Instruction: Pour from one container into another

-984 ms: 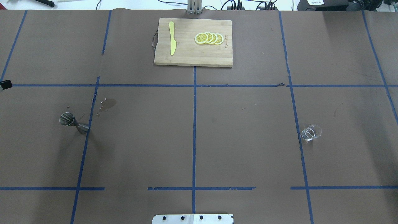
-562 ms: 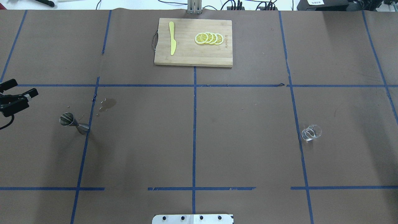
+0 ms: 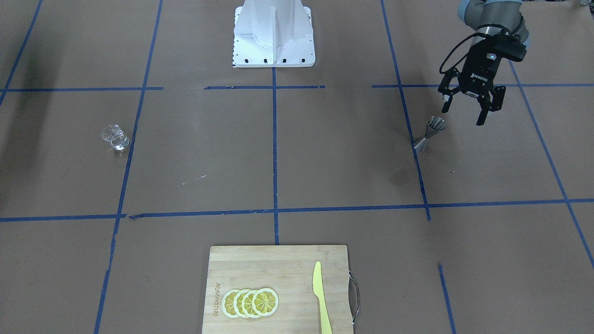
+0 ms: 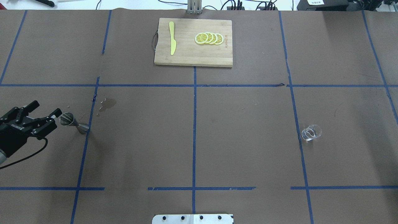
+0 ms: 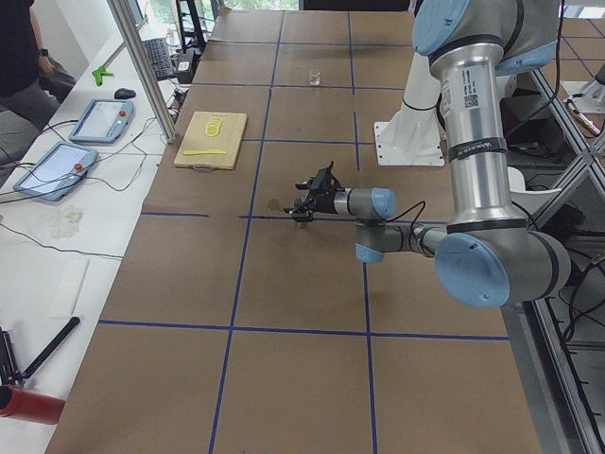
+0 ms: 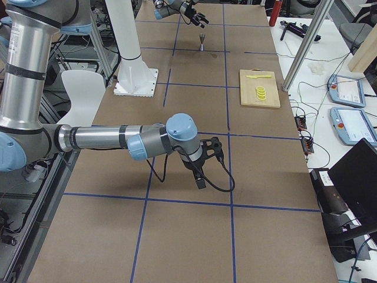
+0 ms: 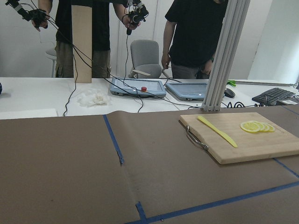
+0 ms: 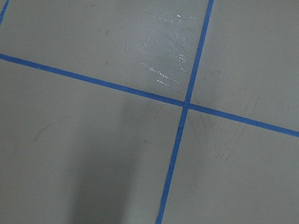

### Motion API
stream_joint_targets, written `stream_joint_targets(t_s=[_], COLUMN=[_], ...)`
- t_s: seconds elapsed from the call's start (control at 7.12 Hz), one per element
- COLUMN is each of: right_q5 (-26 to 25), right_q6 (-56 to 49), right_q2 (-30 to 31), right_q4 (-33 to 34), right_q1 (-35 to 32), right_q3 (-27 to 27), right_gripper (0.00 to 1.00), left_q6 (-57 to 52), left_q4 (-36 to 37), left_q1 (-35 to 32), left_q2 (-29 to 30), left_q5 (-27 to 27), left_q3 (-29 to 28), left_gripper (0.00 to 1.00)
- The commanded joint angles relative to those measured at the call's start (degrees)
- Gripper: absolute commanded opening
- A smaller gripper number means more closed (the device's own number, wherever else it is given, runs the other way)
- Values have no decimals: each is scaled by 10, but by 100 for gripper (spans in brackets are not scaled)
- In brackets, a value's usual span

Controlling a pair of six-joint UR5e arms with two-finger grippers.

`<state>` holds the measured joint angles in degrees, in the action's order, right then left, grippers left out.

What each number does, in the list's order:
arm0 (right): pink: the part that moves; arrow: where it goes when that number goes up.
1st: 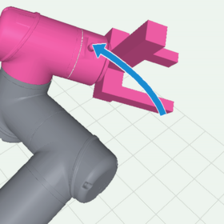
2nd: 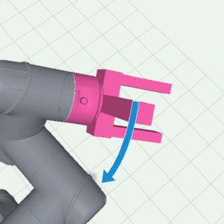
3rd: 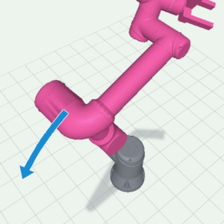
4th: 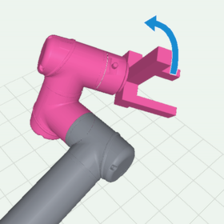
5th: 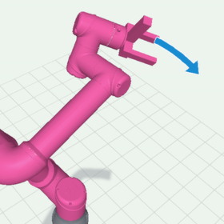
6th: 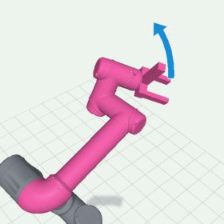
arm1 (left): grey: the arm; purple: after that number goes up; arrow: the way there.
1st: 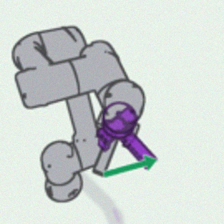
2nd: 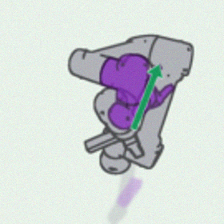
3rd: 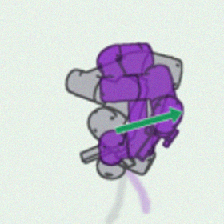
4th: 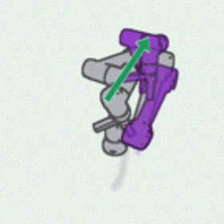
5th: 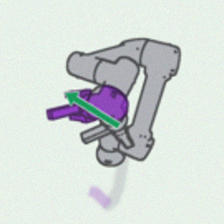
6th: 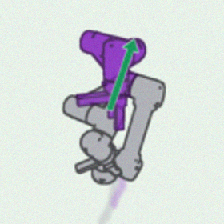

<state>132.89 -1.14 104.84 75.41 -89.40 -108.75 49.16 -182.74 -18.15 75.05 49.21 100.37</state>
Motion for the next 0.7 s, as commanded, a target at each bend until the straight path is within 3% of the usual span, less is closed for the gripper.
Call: stream_joint_targets(t_s=[0.0, 0.56], right_q5=[0, 0], right_q6=[0, 0], right_q2=[0, 0], right_q4=[0, 0], right_q1=[-2, -5], right_q3=[0, -1], right_gripper=[100, 100], left_q6=[1, 1], left_q4=[5, 13], left_q1=[58, 71], left_q2=[7, 47], left_q5=[-74, -93], left_q3=[-24, -60], left_gripper=[100, 100])
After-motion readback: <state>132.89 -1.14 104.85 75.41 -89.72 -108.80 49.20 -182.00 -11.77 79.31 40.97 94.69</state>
